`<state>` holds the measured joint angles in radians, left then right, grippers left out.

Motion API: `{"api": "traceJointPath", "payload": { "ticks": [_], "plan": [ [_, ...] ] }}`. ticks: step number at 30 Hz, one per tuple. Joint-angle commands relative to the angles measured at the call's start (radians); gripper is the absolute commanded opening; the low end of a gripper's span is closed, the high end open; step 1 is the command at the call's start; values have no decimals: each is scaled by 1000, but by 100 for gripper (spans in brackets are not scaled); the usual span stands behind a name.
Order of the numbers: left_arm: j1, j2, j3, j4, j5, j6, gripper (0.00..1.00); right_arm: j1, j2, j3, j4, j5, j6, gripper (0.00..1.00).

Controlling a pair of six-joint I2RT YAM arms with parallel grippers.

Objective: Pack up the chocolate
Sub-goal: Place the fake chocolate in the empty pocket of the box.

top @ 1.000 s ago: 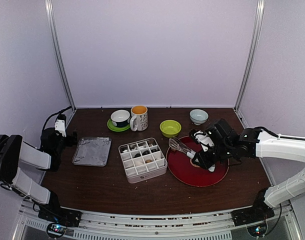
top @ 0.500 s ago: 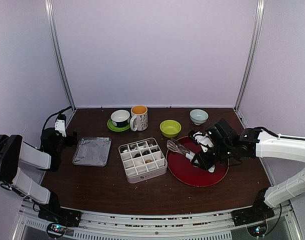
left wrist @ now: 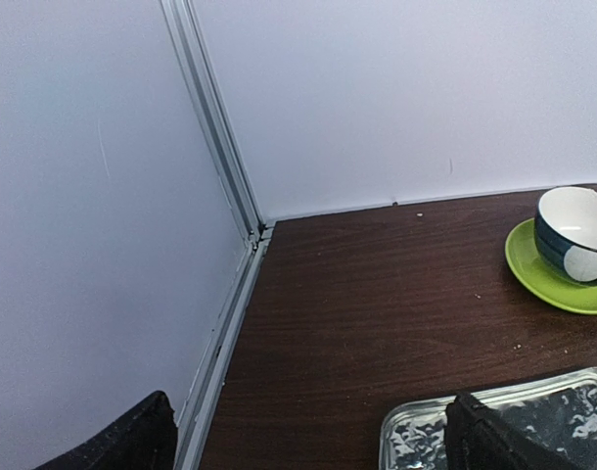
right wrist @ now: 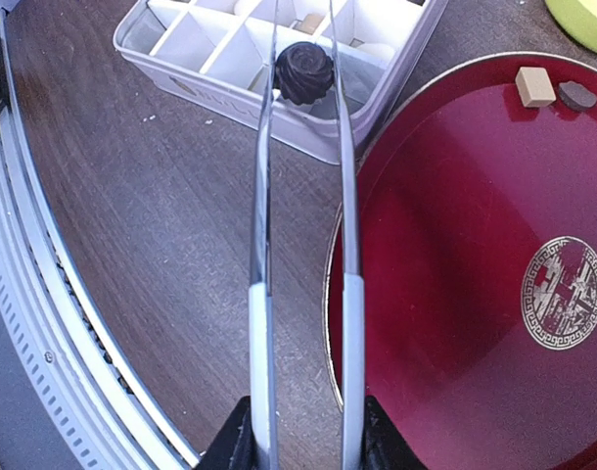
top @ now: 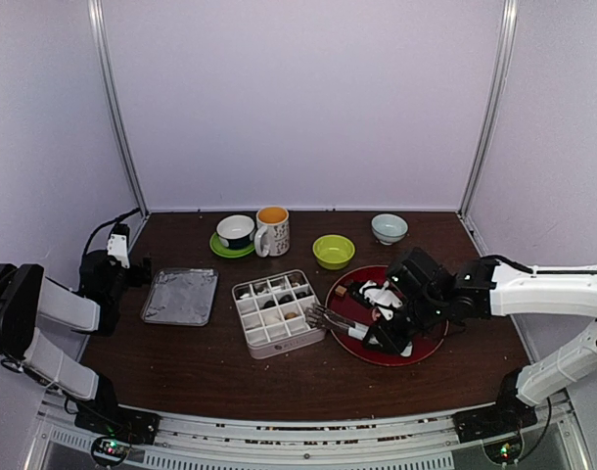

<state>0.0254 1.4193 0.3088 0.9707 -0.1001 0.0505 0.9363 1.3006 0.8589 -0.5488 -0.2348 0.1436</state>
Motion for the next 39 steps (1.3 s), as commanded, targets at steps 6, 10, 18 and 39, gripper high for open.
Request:
{"api": "traceJointPath", "payload": {
  "ticks": [6, 10, 18, 39],
  "plan": [
    [7, 6, 23, 41, 8, -9, 98, 9, 7, 34, 1, 30, -16, 34],
    [6, 6, 23, 40, 8, -8, 98, 10, 3, 35, 3, 40, -18, 38],
    [8, 6, 23, 40, 8, -8, 98, 11, -26, 31, 20, 74, -9, 38],
    [7, 5, 23, 40, 8, -8, 98, -17, -101, 6, 13, 274, 51, 38]
  ]
}}
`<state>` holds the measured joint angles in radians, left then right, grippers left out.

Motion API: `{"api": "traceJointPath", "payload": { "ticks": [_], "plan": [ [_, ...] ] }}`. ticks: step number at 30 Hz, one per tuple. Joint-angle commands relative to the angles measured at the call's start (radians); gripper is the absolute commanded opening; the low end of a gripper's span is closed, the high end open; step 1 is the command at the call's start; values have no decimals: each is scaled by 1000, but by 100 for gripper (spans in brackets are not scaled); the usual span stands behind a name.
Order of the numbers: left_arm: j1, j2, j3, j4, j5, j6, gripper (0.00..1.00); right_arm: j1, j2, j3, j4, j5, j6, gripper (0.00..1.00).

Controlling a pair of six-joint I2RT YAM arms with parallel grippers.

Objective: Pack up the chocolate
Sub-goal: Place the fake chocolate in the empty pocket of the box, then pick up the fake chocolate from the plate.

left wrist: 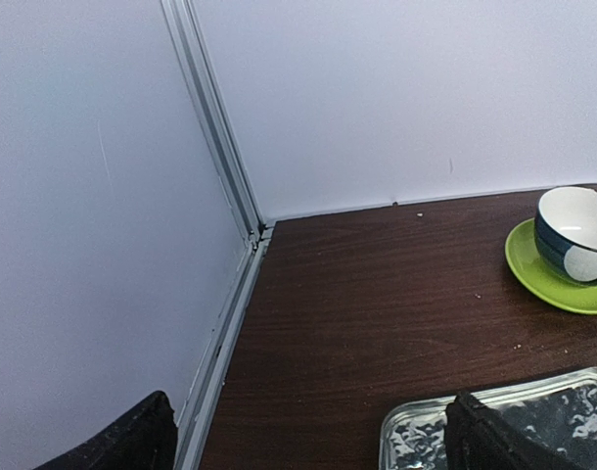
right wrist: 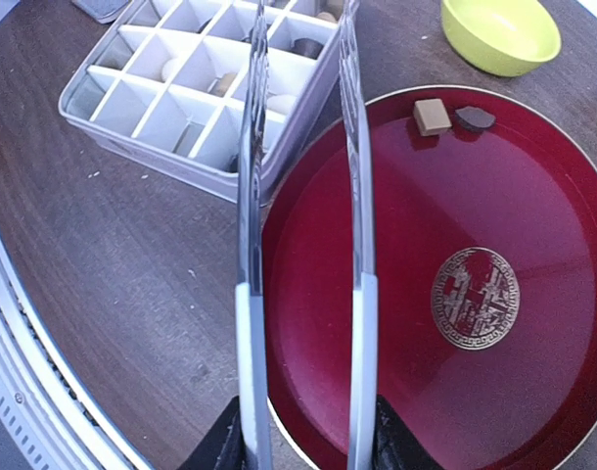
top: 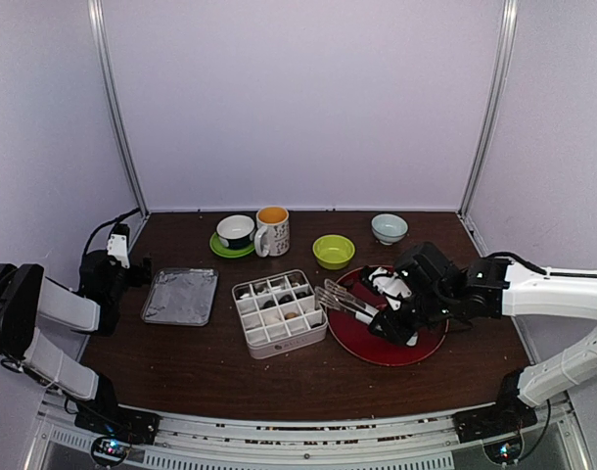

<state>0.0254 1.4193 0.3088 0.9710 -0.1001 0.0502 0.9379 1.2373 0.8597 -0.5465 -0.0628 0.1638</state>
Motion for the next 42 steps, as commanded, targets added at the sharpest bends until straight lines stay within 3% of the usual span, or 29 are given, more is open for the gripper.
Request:
{"api": "traceJointPath", "payload": {
  "ticks": [1, 16, 29, 42],
  "plan": [
    [6, 6, 23, 39, 8, -7, 98, -26, -42, 2, 6, 114, 33, 38],
    [7, 6, 23, 39, 8, -7, 98, -145, -52, -40, -25, 177, 73, 39],
    [7, 6, 23, 40, 8, -8, 98, -181, 89, 20, -7, -8, 29, 41],
    [6, 6, 23, 40, 8, -7, 98, -187, 255, 108, -9, 8, 14, 39]
  ]
}}
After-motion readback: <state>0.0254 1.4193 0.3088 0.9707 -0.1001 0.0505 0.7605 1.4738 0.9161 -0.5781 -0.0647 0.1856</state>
